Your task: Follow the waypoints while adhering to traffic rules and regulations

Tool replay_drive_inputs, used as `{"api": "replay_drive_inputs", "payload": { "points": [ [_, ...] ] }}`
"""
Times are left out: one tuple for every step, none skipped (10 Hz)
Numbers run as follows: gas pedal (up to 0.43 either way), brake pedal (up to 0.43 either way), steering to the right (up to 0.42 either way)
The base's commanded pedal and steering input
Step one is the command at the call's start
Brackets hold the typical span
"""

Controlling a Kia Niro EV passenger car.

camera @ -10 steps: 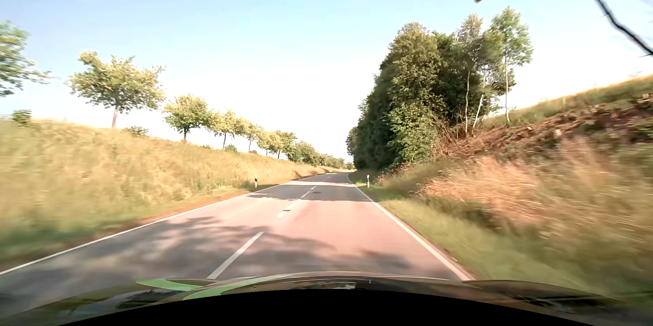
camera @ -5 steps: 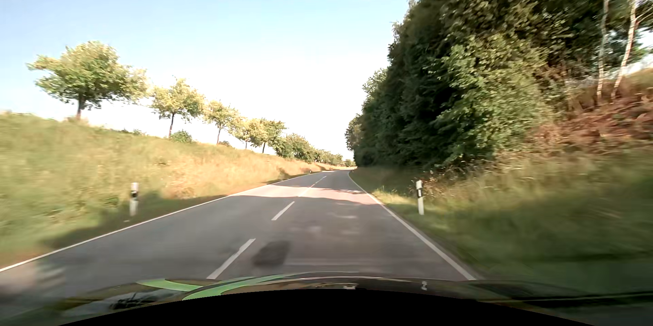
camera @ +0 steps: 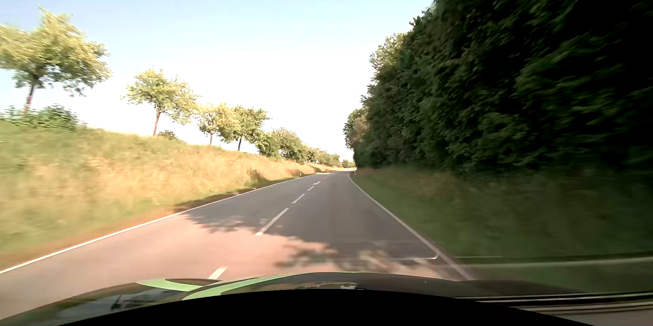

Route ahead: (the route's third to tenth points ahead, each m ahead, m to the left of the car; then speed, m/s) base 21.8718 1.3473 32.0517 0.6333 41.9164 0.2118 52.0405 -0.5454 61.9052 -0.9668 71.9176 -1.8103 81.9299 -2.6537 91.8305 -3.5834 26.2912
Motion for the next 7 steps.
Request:
{"api": "replay_drive_inputs", "payload": {
  "points": [
    [0.039,0.0,0.005],
    [0.039,0.0,0.004],
    [0.039,0.0,0.004],
    [0.039,0.0,0.004],
    [0.039,0.0,0.004],
    [0.039,0.0,0.003],
    [0.039,0.0,0.004]
  ]
}}
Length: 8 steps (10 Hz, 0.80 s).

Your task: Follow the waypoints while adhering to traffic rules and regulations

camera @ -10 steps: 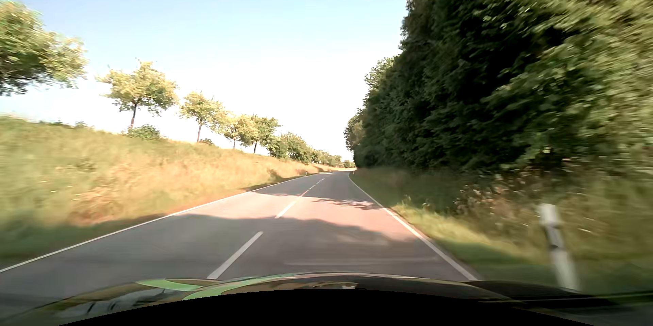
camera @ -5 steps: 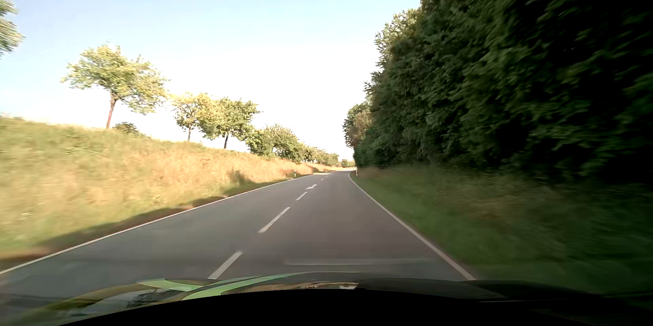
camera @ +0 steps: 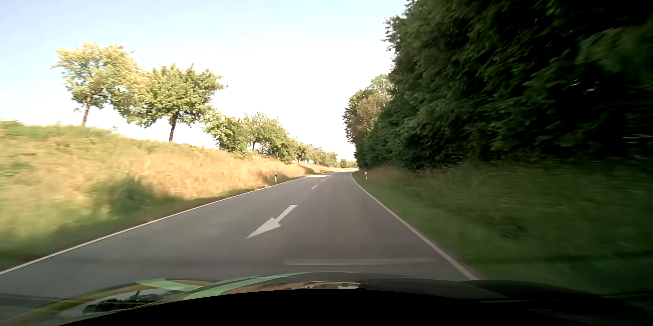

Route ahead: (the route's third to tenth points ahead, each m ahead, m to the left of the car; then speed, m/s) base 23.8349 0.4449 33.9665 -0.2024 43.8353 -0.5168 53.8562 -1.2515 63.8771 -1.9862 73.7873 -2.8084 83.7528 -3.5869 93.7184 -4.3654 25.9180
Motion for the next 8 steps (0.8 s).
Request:
{"api": "replay_drive_inputs", "payload": {
  "points": [
    [0.039,0.0,0.003],
    [0.039,0.0,0.004],
    [0.039,0.0,0.005],
    [0.039,0.0,0.005],
    [0.039,0.0,0.005],
    [0.039,0.0,0.006],
    [0.039,0.0,0.007],
    [0.039,0.0,0.007]
  ]
}}
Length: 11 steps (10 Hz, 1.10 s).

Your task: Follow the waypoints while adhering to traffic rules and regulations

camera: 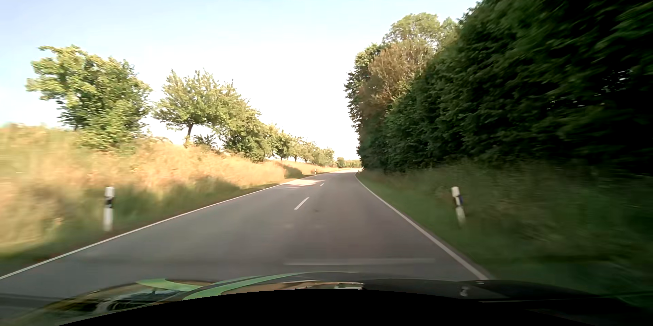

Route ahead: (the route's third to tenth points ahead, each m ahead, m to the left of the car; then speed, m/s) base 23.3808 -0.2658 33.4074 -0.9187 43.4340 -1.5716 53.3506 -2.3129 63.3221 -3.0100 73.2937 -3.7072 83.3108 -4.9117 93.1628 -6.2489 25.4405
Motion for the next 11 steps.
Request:
{"api": "replay_drive_inputs", "payload": {
  "points": [
    [0.047,0.0,0.007],
    [0.047,0.0,0.007],
    [0.047,0.0,0.01],
    [0.047,0.0,0.012],
    [0.047,0.0,0.014],
    [0.059,0.0,0.014],
    [0.059,0.0,0.014],
    [0.059,0.0,0.013],
    [0.059,0.0,0.013],
    [0.059,0.0,0.012],
    [0.059,0.0,0.011]
  ]
}}
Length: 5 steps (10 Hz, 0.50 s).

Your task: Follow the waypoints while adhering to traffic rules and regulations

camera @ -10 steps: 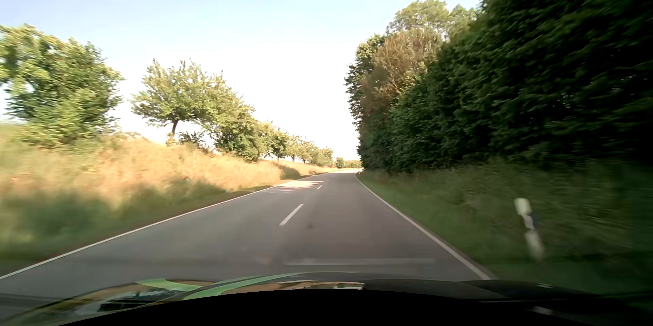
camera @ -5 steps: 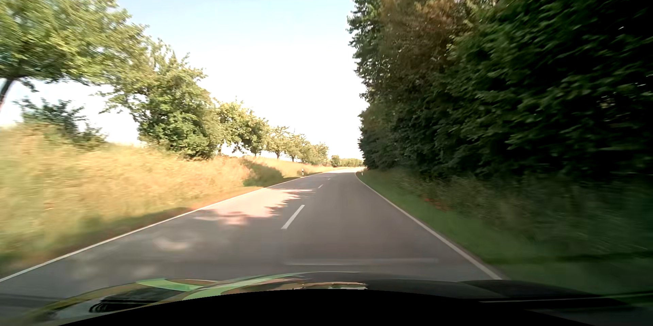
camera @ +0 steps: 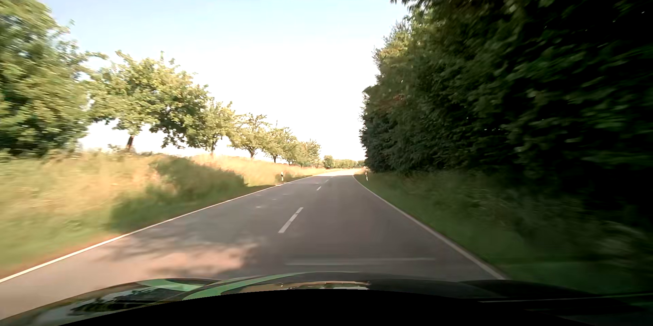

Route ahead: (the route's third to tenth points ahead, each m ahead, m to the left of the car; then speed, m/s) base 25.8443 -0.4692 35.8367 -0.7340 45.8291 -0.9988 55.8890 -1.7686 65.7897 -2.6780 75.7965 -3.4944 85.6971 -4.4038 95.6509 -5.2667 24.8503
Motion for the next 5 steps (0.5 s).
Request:
{"api": "replay_drive_inputs", "payload": {
  "points": [
    [0.067,0.0,0.009],
    [0.067,0.0,0.009],
    [0.067,0.0,0.008],
    [0.079,0.0,0.008],
    [0.079,0.0,0.008]
  ]
}}
